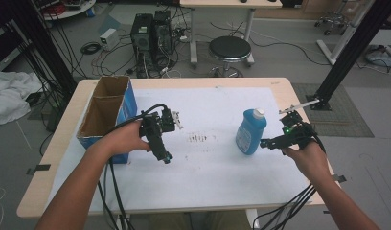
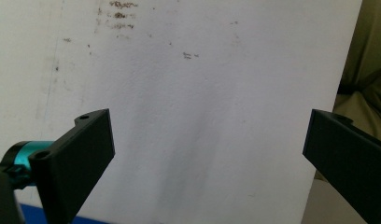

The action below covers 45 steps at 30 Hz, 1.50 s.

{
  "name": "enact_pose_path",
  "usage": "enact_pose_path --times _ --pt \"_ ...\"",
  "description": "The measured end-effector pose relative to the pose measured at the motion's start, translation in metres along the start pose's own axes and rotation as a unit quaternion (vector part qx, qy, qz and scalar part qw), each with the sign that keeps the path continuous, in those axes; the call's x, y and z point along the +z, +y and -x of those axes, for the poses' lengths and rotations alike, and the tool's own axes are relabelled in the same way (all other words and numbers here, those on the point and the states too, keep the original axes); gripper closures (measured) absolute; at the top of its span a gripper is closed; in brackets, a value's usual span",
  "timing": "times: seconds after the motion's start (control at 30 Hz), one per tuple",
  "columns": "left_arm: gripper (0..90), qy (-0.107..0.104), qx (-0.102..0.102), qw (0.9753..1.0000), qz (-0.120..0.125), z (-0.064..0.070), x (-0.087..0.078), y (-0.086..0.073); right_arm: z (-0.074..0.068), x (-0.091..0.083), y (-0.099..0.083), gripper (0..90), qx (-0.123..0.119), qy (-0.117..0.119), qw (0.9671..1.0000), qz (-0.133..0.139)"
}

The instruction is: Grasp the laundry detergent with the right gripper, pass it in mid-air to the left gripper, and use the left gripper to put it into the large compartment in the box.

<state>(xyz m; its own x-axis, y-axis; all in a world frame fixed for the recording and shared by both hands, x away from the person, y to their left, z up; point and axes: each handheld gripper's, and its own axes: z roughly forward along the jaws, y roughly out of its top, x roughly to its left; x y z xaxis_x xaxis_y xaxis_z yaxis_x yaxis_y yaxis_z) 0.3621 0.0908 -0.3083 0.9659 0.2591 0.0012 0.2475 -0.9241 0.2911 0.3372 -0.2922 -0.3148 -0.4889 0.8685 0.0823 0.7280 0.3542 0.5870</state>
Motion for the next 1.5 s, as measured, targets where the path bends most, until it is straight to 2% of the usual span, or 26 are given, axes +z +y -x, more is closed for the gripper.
enact_pose_path --times 0.1,0.13,0.23,0.4,0.5,0.63,0.7,0.73,0.87,1.07,1.13,1.23,1.37,1.5 --pt "2.1 0.0 -0.001 1.0 -0.001 0.0 0.001 0.0 0.0 0.002 -0.007 2.5 0.005 -0.003 0.9994 0.035" --pt "2.1 0.001 0.0 1.0 -0.001 0.0 0.001 0.0 0.0 0.002 -0.007 2.5 0.005 -0.003 0.9994 0.035" --pt "2.0 -0.001 0.0 1.0 -0.002 -0.001 0.002 0.0 -0.001 0.003 -0.013 2.5 0.01 -0.002 0.9976 0.069" --pt "2.0 -0.001 -0.001 1.0 -0.001 -0.001 0.002 0.0 -0.007 0.006 -0.021 2.5 -0.001 -0.011 0.9944 0.105" --pt "2.1 0.0 -0.002 1.0 -0.001 -0.001 0.002 0.0 -0.009 0.009 -0.027 2.5 0.009 -0.013 0.9906 0.136" --pt "2.1 0.0 -0.004 1.0 -0.002 -0.001 0.001 -0.001 -0.014 0.012 -0.032 2.5 0.002 -0.018 0.9874 0.157" --pt "2.0 0.0 -0.005 1.0 -0.002 -0.001 0.001 -0.001 -0.015 0.012 -0.033 2.5 0.002 -0.024 0.9839 0.177" --pt "2.0 0.001 -0.004 1.0 -0.001 -0.001 0.001 -0.001 -0.015 0.012 -0.033 2.5 0.002 -0.024 0.9839 0.177" --pt "2.0 0.001 -0.005 1.0 -0.001 -0.001 0.001 0.0 -0.018 0.016 -0.034 2.5 -0.003 -0.03 0.9795 0.199" --pt "2.0 0.0 -0.005 1.0 -0.003 -0.001 0.001 -0.001 -0.023 0.026 -0.041 2.5 -0.001 -0.033 0.9746 0.222" --pt "2.0 0.0 -0.005 1.0 -0.002 -0.002 0.001 -0.002 -0.024 0.03 -0.043 2.5 0.003 -0.031 0.9737 0.226" --pt "2.1 0.0 -0.008 1.0 -0.001 -0.002 0.002 -0.002 -0.025 0.038 -0.046 2.5 0.007 -0.026 0.9743 0.224" --pt "2.1 -0.001 -0.008 1.0 -0.001 -0.002 0.002 -0.003 -0.024 0.045 -0.047 2.5 0.016 -0.024 0.9723 0.232" --pt "2.0 -0.001 -0.011 0.9999 -0.001 -0.003 0.002 -0.003 -0.024 0.052 -0.045 2.5 0.011 -0.025 0.9708 0.238"
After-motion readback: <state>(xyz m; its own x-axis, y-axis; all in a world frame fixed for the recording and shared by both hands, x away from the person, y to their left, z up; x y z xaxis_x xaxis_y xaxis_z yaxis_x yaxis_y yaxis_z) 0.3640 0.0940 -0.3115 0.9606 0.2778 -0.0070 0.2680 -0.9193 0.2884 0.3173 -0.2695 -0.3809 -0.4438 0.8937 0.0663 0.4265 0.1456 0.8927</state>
